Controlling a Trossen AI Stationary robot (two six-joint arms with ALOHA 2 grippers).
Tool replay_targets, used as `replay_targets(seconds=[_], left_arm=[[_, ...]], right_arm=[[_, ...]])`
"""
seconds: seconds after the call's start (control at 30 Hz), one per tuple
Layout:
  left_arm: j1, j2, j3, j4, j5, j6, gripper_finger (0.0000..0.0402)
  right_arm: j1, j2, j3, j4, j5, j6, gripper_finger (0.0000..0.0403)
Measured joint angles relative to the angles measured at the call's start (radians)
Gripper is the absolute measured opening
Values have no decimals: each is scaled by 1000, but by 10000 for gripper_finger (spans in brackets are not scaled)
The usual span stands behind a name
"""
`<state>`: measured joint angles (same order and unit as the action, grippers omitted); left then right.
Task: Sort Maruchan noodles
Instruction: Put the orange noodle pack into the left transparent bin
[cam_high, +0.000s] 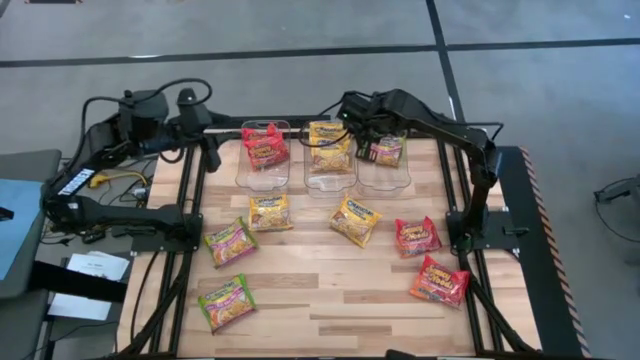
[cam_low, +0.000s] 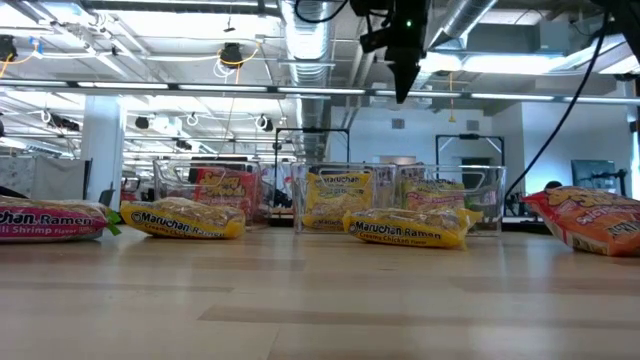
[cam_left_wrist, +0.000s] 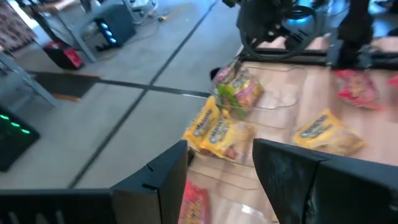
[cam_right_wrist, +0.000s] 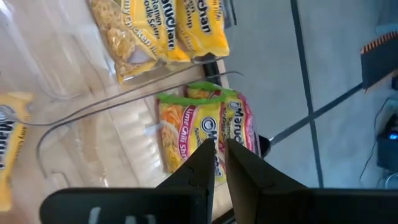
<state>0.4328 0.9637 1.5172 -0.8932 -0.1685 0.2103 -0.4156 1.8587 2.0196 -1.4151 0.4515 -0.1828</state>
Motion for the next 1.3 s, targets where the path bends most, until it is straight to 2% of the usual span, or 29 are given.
replay_targets(seconds=[0.23,0.3,0.5,0.77,0.93,1.07,1.3], left_arm=[[0,1,10,-70,115,-67,172],[0,1,10,-87,111,-69,172],[0,5,10,-93,108,-129,172],[-1,5,10,-117,174,-221,172],[0,5,10,-140,172,-258,172],[0,5,10,-149,173,-260,172],[0,5,10,-153,173,-254,172]], right_arm=[[10,0,101,-163,-1,171,63],[18,-12,104,-154,-11,217,63],[39,-83,104,-155,-137,297,63],[102,-204,95,-152,-163,409,63],[151,-322,-25,-157,-162,533,63],[198,-426,-200,-139,-162,677,63],[303,-596,-484,7,-168,923,63]])
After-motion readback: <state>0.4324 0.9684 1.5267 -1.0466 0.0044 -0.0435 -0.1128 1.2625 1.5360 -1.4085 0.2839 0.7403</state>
